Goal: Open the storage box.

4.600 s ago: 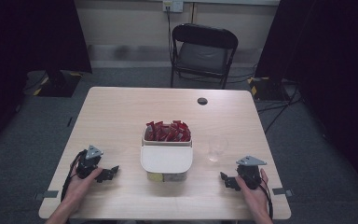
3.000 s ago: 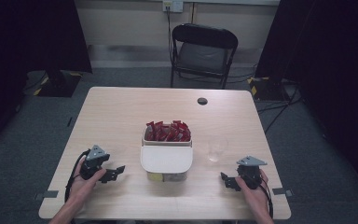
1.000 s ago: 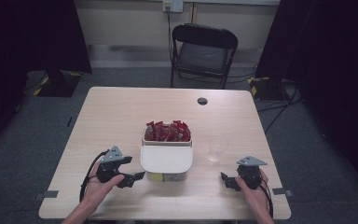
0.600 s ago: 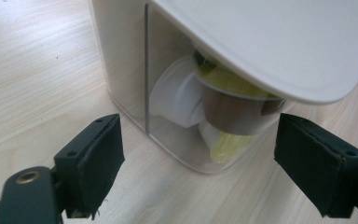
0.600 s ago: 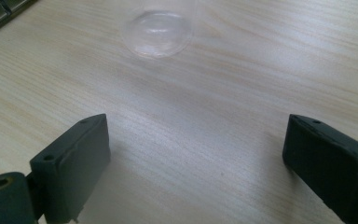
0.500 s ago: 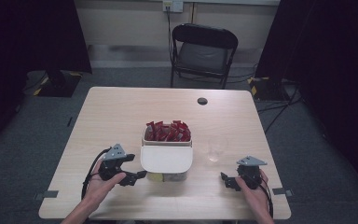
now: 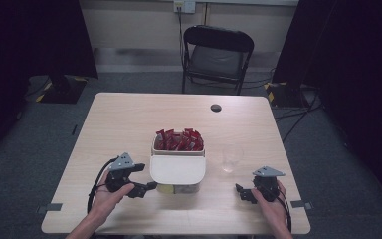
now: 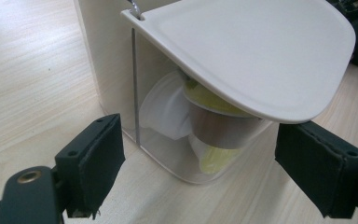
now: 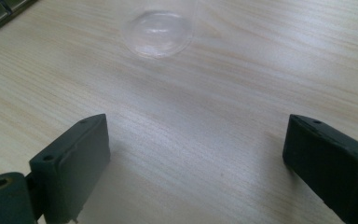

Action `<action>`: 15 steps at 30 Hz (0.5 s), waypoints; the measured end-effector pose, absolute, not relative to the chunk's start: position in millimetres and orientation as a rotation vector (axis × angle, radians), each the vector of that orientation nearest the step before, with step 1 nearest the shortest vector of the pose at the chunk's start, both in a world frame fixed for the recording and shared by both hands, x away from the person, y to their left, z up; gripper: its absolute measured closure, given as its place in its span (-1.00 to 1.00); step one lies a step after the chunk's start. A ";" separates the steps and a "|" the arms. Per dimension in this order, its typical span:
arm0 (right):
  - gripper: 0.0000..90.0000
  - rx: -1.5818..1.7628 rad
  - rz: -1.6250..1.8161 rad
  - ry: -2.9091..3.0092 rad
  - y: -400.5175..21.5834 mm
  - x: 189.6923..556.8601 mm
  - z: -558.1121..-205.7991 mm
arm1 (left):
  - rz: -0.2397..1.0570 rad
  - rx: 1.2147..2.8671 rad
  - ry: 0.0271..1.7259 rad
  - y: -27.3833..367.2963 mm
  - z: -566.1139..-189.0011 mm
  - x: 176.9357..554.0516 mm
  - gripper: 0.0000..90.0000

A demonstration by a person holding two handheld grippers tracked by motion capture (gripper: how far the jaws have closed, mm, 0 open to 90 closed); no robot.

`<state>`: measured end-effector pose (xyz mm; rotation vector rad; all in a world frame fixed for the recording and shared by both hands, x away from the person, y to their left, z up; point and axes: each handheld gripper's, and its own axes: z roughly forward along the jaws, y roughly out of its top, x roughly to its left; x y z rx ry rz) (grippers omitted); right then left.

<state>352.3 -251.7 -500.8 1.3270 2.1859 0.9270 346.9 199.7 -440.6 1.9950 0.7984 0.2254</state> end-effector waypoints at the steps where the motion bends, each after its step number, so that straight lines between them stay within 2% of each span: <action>1: -0.85 1.327 0.927 2.186 -251.7 352.3 -500.9 | 0.224 1.994 0.799 199.5 -440.8 346.9 -0.66; 15: -0.85 1.326 0.927 2.186 -251.7 352.4 -500.8 | 0.218 1.996 0.796 198.2 -439.1 346.8 -0.66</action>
